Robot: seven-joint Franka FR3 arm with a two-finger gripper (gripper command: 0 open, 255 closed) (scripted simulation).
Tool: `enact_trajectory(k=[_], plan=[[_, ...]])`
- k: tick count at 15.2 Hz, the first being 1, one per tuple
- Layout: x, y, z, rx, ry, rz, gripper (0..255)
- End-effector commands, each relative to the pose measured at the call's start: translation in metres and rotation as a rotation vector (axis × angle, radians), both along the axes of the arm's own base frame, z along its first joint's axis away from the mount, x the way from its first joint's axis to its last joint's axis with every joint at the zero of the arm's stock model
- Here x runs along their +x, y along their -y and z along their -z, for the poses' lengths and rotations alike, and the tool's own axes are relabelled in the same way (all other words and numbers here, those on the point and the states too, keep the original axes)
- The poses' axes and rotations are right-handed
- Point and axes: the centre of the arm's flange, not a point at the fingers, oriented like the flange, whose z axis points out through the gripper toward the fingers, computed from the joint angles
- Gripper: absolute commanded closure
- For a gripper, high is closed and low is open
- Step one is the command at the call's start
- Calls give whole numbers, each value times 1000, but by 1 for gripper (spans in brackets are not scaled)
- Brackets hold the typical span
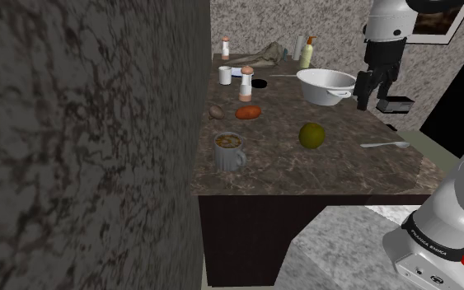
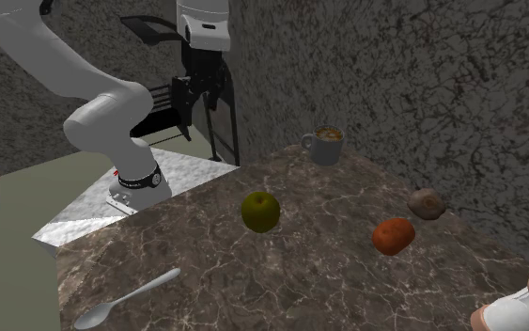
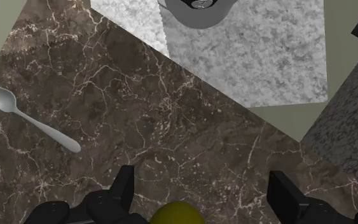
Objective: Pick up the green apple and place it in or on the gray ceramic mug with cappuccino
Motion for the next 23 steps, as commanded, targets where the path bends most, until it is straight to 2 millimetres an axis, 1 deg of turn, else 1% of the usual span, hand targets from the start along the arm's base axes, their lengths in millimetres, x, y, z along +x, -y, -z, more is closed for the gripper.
enact_trajectory(k=[1, 16, 17, 23], plan=[[0, 0, 0, 0, 0, 0, 0], [142, 65, 105, 72, 101, 40, 0], [147, 67, 108, 74, 104, 41, 0], [145, 67, 139, 74, 104, 41, 0]])
